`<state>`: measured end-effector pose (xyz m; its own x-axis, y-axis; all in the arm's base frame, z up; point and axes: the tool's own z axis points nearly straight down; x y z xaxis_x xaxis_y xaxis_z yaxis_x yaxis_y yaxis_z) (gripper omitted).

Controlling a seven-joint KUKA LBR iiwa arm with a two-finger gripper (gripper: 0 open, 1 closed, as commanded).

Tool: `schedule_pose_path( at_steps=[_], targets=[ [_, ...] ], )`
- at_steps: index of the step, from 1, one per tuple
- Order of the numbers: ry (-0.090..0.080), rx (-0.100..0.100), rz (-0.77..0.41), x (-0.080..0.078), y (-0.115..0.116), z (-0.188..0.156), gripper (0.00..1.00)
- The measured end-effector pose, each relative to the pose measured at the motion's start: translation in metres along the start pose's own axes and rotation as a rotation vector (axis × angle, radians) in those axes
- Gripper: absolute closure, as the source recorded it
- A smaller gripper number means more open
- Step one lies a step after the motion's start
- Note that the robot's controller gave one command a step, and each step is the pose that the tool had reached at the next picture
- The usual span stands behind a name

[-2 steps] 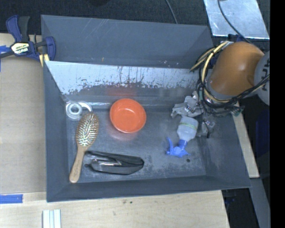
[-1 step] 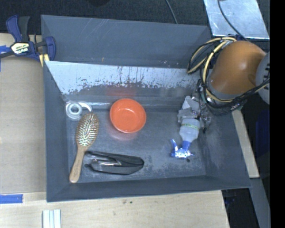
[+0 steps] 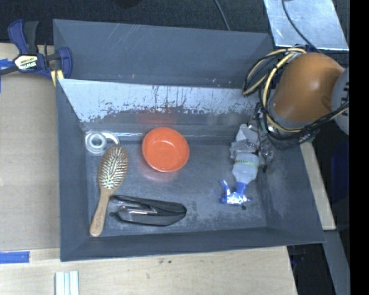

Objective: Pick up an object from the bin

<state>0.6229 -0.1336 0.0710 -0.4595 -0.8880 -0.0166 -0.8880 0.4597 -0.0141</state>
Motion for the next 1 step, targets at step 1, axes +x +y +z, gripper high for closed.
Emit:
schedule_pose_path(
  at_steps=[1],
  targets=[
    [0.003, -0.004, 0.001, 0.0008, 0.0006, -0.0374, 1.00]
  ],
)
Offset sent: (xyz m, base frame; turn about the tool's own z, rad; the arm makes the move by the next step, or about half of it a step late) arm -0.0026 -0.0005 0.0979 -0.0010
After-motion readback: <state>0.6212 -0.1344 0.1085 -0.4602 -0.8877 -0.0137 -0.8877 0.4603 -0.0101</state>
